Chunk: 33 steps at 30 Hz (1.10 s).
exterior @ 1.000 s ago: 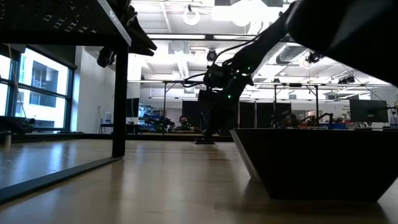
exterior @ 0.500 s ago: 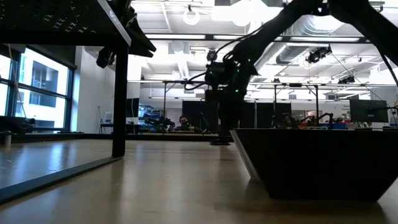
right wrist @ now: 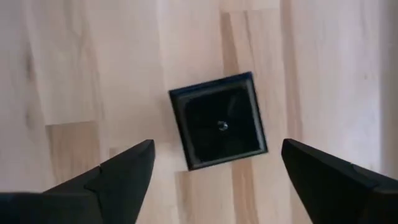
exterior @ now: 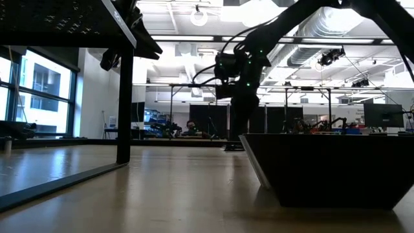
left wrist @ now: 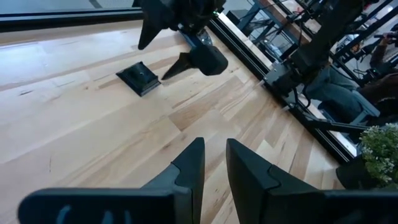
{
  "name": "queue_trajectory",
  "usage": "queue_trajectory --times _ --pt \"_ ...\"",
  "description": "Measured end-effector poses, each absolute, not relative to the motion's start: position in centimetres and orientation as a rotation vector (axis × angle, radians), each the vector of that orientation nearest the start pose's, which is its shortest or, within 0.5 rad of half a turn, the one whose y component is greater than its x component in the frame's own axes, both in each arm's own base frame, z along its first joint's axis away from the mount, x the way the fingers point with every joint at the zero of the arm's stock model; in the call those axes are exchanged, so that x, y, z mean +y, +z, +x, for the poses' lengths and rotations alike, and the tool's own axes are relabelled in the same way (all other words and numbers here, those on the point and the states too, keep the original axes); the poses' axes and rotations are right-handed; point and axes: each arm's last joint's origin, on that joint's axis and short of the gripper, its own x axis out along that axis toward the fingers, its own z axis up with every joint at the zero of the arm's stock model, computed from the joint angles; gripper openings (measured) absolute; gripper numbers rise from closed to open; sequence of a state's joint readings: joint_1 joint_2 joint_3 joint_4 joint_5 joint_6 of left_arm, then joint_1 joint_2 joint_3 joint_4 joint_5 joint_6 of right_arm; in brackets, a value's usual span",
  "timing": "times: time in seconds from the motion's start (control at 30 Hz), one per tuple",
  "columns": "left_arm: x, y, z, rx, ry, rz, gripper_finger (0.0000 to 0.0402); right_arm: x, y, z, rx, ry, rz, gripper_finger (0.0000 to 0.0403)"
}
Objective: Pick & Place Mini shaped plates
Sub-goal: Stack the square plate on top of the square plate on the shelf
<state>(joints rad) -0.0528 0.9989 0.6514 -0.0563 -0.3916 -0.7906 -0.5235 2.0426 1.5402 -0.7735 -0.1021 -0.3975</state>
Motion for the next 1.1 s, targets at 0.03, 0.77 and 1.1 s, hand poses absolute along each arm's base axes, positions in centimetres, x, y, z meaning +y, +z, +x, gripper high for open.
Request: queue_trajectory --times 0.03,0.77,1.1 --pt "0.0 26.1 21.5 0.241 0.470 -0.683 0.0064 -20.2 18.1 35.8 1.259 -0.104 0.054 0.0350" --pt "-0.1 26.1 21.5 0.254 0.439 -0.692 0.0064 -19.8 14.1 35.0 1.230 -0.054 -0.038 0.0369" --pt "-0.1 26.1 21.5 0.254 0.439 -0.692 0.0064 -19.8 14.1 34.9 1.231 -0.067 -0.017 0.0287"
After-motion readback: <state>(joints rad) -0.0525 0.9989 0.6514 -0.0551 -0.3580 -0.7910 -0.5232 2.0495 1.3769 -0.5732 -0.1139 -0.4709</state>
